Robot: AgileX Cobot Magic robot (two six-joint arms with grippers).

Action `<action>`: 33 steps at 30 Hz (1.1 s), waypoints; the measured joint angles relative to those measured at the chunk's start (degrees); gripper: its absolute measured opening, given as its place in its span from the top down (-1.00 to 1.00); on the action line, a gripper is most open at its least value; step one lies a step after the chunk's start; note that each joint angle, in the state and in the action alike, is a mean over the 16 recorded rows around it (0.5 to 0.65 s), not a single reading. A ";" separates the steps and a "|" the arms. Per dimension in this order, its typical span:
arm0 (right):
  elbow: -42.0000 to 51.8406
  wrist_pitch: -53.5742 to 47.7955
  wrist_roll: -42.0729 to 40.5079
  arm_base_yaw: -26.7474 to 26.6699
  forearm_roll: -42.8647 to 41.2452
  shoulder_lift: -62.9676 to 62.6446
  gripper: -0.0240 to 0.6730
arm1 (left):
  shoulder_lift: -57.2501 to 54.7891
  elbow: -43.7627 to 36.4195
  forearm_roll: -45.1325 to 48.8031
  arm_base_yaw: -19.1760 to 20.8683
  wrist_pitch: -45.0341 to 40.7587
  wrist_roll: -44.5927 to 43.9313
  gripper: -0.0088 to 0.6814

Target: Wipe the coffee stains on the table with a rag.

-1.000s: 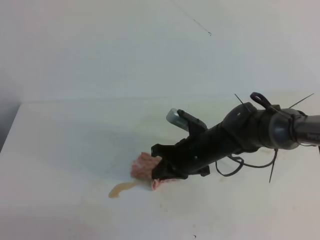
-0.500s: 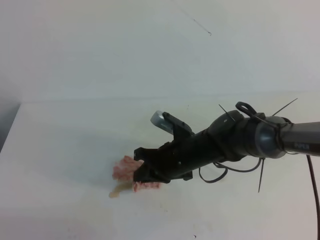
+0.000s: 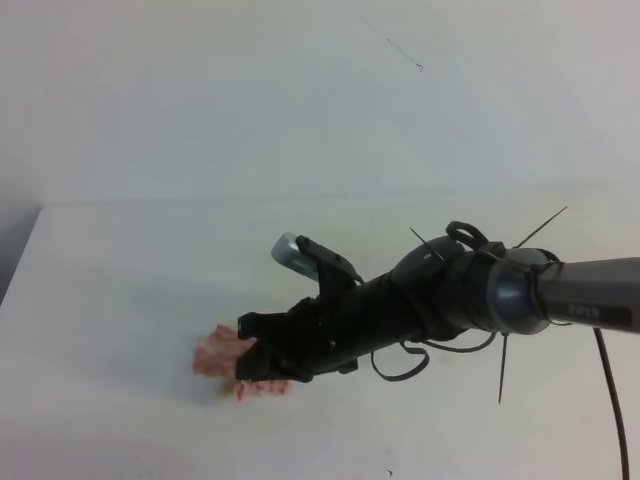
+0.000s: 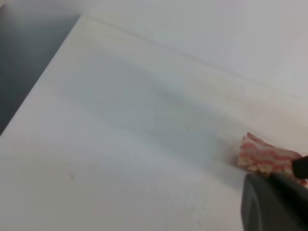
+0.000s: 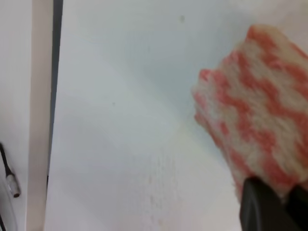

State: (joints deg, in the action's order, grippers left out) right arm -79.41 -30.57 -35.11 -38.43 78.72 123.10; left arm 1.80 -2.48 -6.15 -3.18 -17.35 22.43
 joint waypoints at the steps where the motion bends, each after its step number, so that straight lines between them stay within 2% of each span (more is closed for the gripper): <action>1: 0.00 0.12 -0.13 -0.24 -0.06 0.07 0.93 | 0.00 0.00 0.00 0.00 0.00 0.00 0.97; 18: 0.00 1.77 -0.39 -1.32 -0.39 4.84 0.93 | 0.00 0.00 0.00 0.00 0.00 0.00 0.97; 27: 0.00 5.08 0.23 1.16 -0.05 5.60 0.93 | 0.00 0.00 0.00 0.00 0.00 0.00 0.97; 33: 0.00 5.64 2.08 3.80 -3.11 5.36 0.93 | 0.00 0.00 -0.09 0.00 0.00 0.00 0.97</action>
State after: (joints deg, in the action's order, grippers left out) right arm -79.41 -24.93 -33.03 -34.63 75.61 128.46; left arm 1.80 -2.48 -6.24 -3.18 -17.35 22.43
